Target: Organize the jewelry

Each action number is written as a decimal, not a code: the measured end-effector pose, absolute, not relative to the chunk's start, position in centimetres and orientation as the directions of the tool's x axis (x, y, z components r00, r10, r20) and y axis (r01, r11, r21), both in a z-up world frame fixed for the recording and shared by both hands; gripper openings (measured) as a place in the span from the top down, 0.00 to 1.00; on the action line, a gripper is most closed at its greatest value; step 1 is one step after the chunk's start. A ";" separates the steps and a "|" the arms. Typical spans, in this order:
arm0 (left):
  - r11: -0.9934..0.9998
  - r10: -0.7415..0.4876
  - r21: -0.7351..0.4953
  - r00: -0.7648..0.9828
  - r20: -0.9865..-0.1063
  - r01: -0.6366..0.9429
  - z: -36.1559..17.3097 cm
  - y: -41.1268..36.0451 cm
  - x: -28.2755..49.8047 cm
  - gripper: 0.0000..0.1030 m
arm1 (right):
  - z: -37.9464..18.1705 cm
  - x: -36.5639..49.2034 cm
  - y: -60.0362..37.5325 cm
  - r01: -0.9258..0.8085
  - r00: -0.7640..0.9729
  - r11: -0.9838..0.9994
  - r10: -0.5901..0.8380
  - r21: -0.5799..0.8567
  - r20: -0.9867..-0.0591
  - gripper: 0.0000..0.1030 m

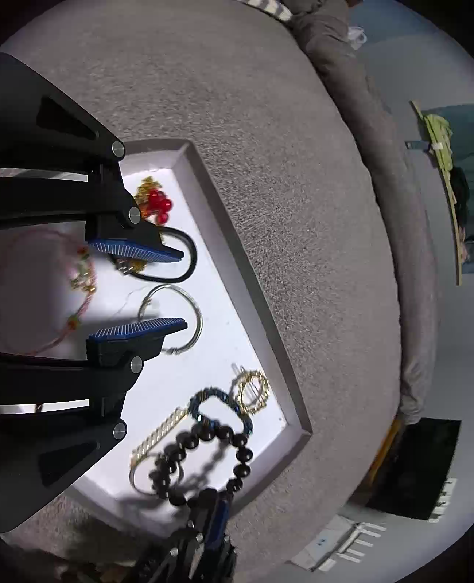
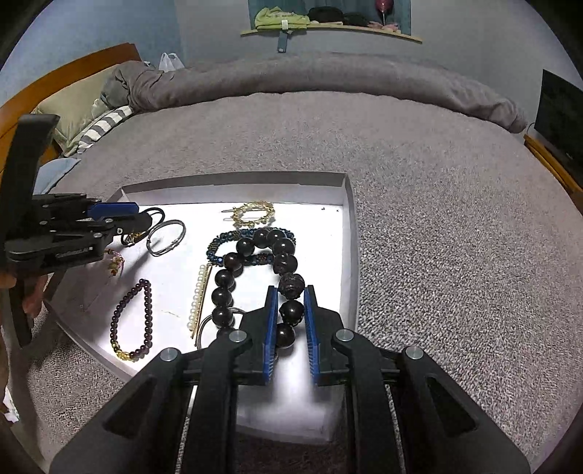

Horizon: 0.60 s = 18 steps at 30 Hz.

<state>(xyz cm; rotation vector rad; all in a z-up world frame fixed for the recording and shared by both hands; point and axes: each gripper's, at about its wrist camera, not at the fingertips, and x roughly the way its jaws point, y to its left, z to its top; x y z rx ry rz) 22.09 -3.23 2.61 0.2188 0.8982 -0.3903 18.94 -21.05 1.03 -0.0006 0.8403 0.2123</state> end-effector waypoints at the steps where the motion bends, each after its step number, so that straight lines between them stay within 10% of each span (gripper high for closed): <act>1: 0.911 -0.237 0.025 0.573 -0.784 0.411 2.9 -3.1 21.4 0.65 | 1.1 18.8 -21.1 -0.178 0.654 0.980 0.189 0.094 -0.732 0.82; 5: 0.929 -0.250 0.006 0.643 -0.724 0.369 4.0 -2.5 17.8 0.35 | 1.6 17.5 -20.9 -0.148 0.689 0.981 0.193 0.125 -0.698 0.54; 9: 0.939 -0.257 -0.016 0.669 -0.697 0.344 4.4 -2.1 15.0 0.31 | 2.6 15.9 -20.6 -0.146 0.714 0.980 0.199 0.135 -0.671 0.52; 18: 0.955 -0.230 -0.011 0.718 -0.657 0.296 5.4 -1.0 9.3 0.10 | 5.0 10.5 -19.1 -0.164 0.775 0.984 0.172 0.069 -0.608 0.10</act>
